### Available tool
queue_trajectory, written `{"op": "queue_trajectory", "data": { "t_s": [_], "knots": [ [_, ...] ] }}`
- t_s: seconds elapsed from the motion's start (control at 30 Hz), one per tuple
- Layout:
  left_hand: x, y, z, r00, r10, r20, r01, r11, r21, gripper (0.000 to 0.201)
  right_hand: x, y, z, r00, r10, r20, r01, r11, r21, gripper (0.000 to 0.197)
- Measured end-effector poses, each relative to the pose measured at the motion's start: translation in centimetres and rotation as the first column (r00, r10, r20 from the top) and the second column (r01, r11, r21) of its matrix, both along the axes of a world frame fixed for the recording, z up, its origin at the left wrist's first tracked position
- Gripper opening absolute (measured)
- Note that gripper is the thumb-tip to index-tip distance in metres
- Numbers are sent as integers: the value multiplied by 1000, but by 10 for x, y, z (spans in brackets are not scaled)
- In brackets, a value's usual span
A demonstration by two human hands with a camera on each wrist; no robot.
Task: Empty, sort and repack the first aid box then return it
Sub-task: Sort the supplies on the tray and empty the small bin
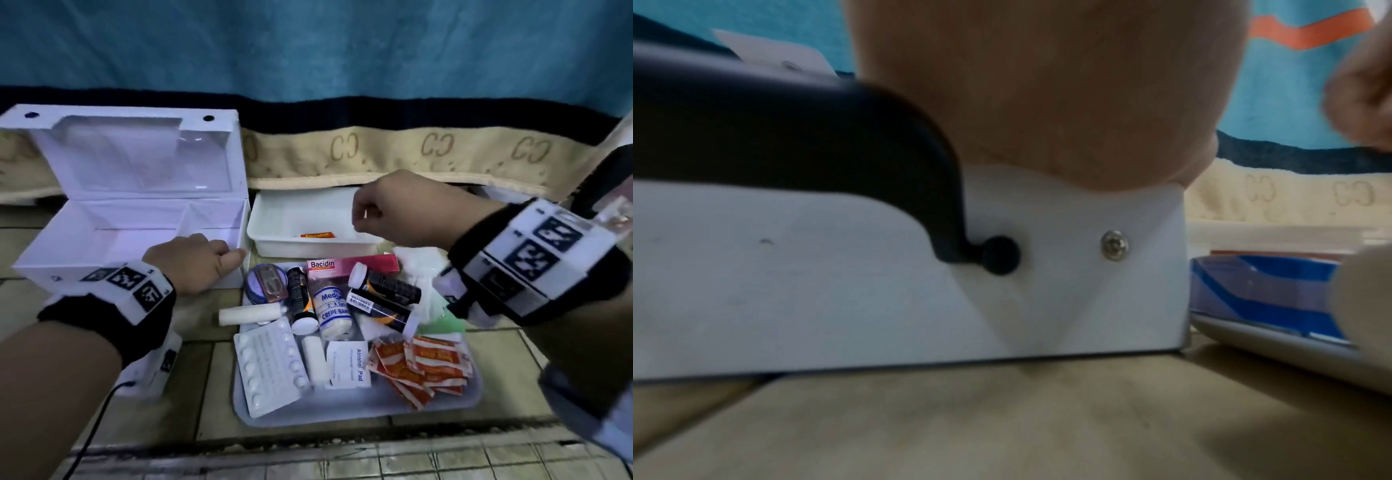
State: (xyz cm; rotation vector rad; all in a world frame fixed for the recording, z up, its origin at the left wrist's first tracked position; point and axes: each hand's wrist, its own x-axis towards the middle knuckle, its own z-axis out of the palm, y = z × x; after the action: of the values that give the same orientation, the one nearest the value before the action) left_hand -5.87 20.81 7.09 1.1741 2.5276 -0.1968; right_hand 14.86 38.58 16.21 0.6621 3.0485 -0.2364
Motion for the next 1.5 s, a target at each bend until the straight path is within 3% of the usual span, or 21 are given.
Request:
{"op": "queue_trajectory", "data": {
  "t_s": [0.1,0.2,0.4,0.47,0.53,0.63,0.73,0.83,0.97,1.13,1.33,1.43,1.5],
  "knots": [
    [1,0,3,1000,-10,-7,9,1000,-23,50,-45,8,-22,989,57,136,-68,995,72,25],
    [3,0,3,1000,3,-16,-4,999,-35,45,-73,11,-42,924,116,363,-180,972,148,37],
    [0,0,-1,999,50,4,-50,999,4,55,-103,14,-64,839,98,535,-215,963,161,31],
    [-1,0,-2,999,48,0,-48,999,7,56,-106,18,-69,863,83,499,-194,966,174,21],
    [-2,0,-3,999,50,-3,-50,999,10,58,-109,22,-73,883,91,460,-198,962,189,30],
    [-2,0,-4,999,48,-10,-48,999,8,57,-107,19,-71,856,112,505,-237,953,190,41],
    [-2,0,-5,999,37,-18,-37,999,1,57,-105,11,-64,850,92,518,-228,952,205,39],
    [-4,-1,-6,999,33,-16,-33,999,7,56,-99,4,-41,920,54,388,-167,950,264,16],
    [-5,-2,-6,1000,24,-8,-24,1000,12,52,-80,-4,0,990,80,117,-106,964,245,15],
    [-4,-2,-5,1000,2,-14,-2,1000,20,52,-24,-15,30,994,65,-84,-59,996,71,14],
    [-2,-2,-5,999,41,2,-41,999,25,42,59,-20,17,997,-63,36,65,995,-70,12],
    [-3,-1,-5,998,70,7,-70,997,31,39,86,-31,-3,989,-128,72,138,978,-154,3],
    [-2,0,-5,997,74,12,-75,997,26,37,96,-41,-21,987,-139,84,154,962,-227,16]
  ]
}}
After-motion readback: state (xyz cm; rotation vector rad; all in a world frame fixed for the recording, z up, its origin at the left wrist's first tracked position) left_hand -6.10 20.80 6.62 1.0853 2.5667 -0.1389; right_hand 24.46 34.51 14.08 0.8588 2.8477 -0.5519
